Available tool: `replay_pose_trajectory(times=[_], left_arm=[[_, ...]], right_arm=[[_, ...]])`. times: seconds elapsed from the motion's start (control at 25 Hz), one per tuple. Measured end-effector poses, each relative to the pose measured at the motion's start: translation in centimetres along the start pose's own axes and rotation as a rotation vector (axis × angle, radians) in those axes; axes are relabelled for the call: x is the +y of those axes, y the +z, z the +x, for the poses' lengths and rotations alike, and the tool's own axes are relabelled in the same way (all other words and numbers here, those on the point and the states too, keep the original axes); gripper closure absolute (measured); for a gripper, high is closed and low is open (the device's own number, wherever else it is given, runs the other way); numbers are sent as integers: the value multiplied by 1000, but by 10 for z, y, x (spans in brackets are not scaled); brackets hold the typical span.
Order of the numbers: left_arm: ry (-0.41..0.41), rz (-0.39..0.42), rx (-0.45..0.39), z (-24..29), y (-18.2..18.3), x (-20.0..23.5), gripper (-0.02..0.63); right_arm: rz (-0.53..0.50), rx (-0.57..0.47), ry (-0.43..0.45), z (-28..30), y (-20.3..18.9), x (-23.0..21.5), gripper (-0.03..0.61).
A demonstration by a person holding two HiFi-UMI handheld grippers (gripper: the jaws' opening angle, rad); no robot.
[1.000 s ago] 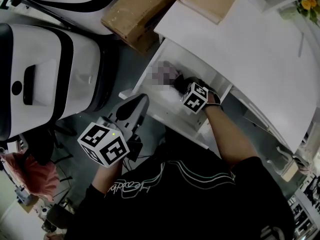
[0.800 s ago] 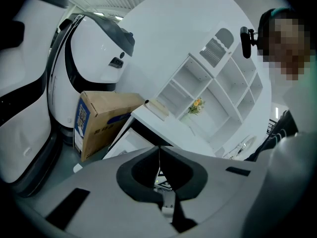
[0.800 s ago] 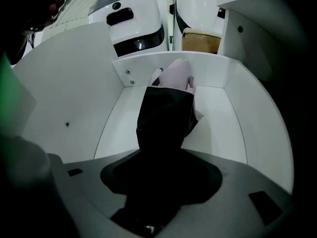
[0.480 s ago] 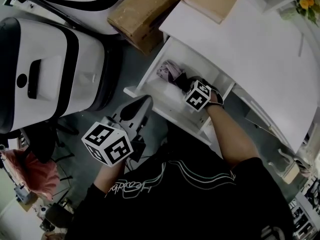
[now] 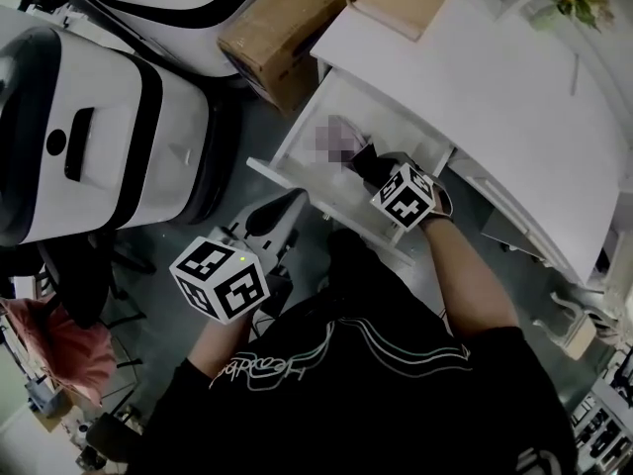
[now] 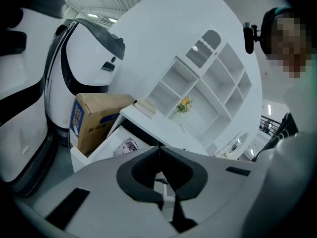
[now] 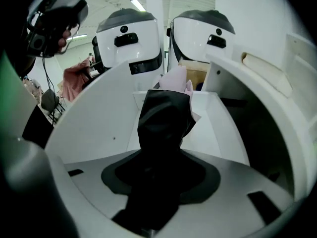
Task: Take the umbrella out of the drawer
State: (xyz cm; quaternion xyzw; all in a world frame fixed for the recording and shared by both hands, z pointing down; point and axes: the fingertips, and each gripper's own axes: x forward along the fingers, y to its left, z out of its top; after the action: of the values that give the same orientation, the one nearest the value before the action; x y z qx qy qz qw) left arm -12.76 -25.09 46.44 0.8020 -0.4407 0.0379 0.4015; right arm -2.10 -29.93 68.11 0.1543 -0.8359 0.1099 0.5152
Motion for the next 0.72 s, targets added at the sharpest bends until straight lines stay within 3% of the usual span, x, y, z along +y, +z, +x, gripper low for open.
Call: replay_pose_trajectory(times=[0.24, 0.72], left_arm=[[-55, 38, -2, -22, -15, -48, 592], [-140, 174, -14, -89, -43, -138, 592]], right_arm=[[85, -170, -99, -82, 22, 19, 364], [266, -549, -159, -247, 32, 119, 364]])
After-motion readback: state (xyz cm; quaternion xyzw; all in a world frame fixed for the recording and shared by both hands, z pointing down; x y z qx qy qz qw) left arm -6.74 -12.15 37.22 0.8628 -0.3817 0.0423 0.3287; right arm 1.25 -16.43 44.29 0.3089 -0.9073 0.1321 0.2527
